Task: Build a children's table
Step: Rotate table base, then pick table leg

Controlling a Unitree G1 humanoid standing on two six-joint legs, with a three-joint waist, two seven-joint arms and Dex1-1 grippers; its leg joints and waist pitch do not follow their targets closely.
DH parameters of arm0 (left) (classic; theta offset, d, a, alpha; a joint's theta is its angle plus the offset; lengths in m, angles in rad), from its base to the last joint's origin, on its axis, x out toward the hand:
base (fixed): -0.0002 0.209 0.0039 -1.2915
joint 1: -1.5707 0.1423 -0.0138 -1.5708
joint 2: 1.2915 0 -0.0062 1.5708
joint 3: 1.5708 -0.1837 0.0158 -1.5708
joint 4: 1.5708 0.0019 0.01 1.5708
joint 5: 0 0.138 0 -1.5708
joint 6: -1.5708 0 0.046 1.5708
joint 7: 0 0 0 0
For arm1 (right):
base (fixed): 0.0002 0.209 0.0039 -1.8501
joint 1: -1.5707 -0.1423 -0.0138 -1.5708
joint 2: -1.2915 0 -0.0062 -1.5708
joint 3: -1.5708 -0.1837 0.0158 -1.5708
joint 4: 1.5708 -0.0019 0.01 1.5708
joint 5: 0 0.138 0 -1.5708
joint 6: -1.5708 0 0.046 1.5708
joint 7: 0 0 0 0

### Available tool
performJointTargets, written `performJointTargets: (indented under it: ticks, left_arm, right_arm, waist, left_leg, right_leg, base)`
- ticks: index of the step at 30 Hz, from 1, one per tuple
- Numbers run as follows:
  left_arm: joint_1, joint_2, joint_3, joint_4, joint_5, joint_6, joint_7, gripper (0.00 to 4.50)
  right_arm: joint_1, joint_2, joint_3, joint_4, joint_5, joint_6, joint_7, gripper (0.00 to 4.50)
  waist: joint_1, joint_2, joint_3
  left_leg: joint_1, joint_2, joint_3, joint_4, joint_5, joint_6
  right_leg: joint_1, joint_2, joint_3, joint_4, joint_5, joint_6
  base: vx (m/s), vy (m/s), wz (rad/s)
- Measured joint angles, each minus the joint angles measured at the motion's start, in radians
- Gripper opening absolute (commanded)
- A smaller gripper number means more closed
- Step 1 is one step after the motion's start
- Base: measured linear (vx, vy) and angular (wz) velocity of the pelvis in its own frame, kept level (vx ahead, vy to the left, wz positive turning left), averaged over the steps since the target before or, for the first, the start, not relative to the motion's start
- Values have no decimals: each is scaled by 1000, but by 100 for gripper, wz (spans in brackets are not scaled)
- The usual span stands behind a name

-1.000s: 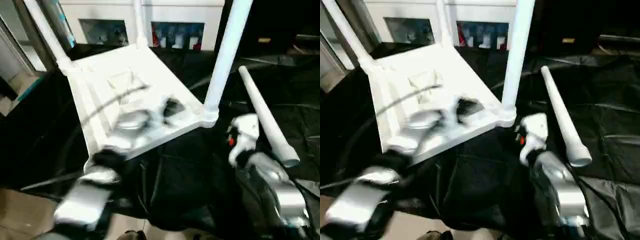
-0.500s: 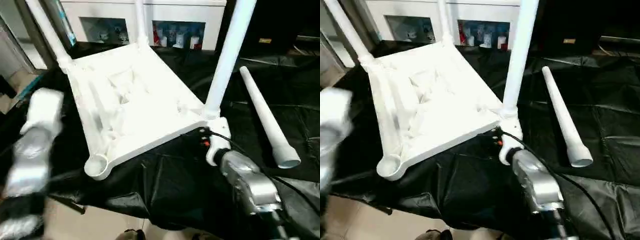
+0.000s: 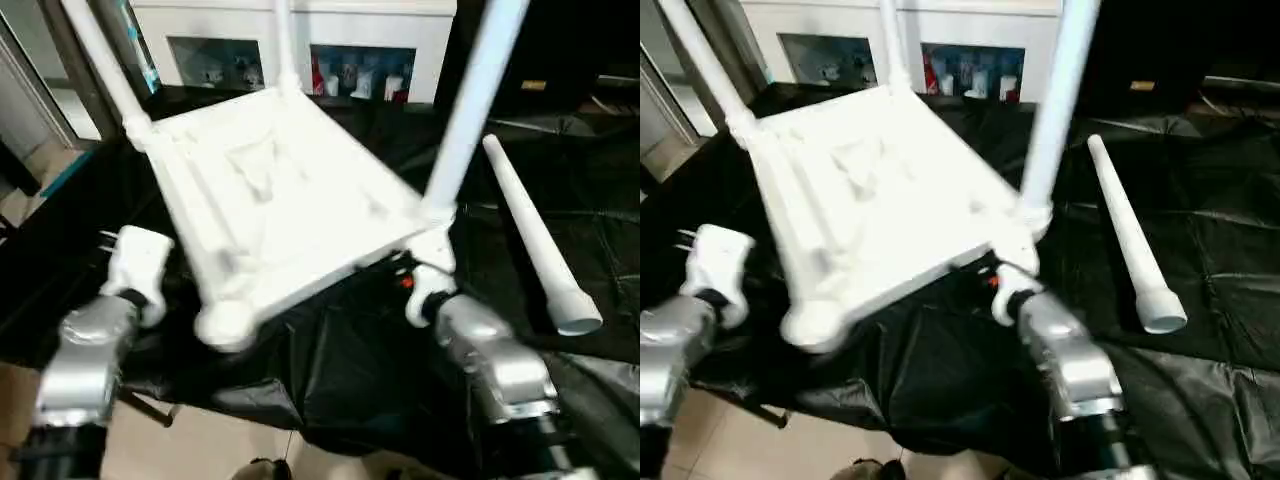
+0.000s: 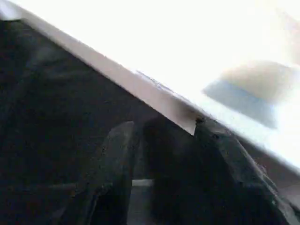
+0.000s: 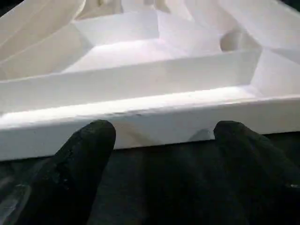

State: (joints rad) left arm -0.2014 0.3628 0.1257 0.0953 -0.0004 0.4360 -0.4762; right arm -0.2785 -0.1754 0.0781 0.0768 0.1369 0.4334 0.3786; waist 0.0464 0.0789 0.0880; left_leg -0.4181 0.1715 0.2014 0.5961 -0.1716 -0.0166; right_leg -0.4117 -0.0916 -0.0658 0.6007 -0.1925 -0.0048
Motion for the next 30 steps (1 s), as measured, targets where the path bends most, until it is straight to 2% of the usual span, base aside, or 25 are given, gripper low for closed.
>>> performJointTargets:
  ticks: [3,7,8,10,11,15,18,20,24,29,30]
  left_arm:
    - [27,-9,-72,-48,-42,1,-98,224]
    - [31,-18,-143,-55,-65,-4,-163,224]
    - [30,-27,-155,-55,-65,-10,-170,224]
    - [19,-59,-190,-44,-64,-33,-180,224]
    - [8,-73,-204,-36,-64,-43,-184,229]
    - [-47,-124,-255,0,-63,-80,-197,229]
    - [-54,-141,-284,1,-65,-97,-204,229]
    - [-59,-140,-293,10,-66,-110,-225,229]
    - [-82,-115,-307,14,-81,-121,-280,229]
    - [-87,-65,-314,-38,-111,-95,-351,229]
    - [-87,-48,-321,-60,-124,-78,-375,229]
  right_arm:
    - [39,-60,-35,-111,2,82,0,389]
    - [43,-121,-52,-201,-20,187,-15,389]
    - [43,-140,-53,-216,-22,216,-13,389]
    - [41,-172,-88,-235,-13,269,-9,389]
    - [37,-180,-108,-237,-3,290,-10,415]
    - [-40,-215,-209,-253,45,410,-32,439]
    - [-78,-256,-242,-256,45,457,-37,439]
    - [-97,-291,-241,-227,38,475,-32,439]
    - [-211,-363,-227,-113,-1,525,-42,439]
    - [-274,-398,-215,46,-15,579,-32,439]
    - [-295,-400,-195,103,-18,582,-22,439]
  waist:
    - [12,0,0]
    - [10,0,0]
    - [9,3,1]
    - [10,8,3]
    - [10,8,3]
    - [-3,11,4]
    - [-14,13,2]
    - [-18,16,2]
    - [-24,20,0]
    - [-16,20,0]
    - [-17,20,0]
  left_leg:
    - [-1,0,0,0,0,0]
    - [2,0,0,0,1,0]
    - [2,0,0,0,1,-1]
    - [5,0,0,0,1,-1]
    - [7,0,0,0,1,-1]
    - [14,-1,1,-1,1,-1]
    - [16,-1,0,-2,1,-1]
    - [16,-1,0,-3,1,-2]
    - [16,0,0,-3,1,-2]
    - [15,0,0,-3,3,2]
    - [15,0,1,-2,4,3]
  right_leg:
    - [0,0,0,-1,0,0]
    - [1,0,0,0,0,1]
    - [1,0,0,0,0,1]
    - [4,0,2,0,0,1]
    - [6,0,2,0,0,1]
    - [10,0,2,0,0,2]
    - [12,1,3,0,1,3]
    - [11,1,3,0,0,4]
    - [10,2,2,0,0,4]
    - [10,1,2,0,0,4]
    - [10,1,2,1,0,4]
  base:
    - [0,0,0]
    - [0,0,0]
    - [0,0,0]
    - [0,0,0]
    - [0,0,0]
    - [0,0,0]
    - [0,0,0]
    - [0,0,0]
    - [0,0,0]
    - [0,0,0]
    - [0,0,0]
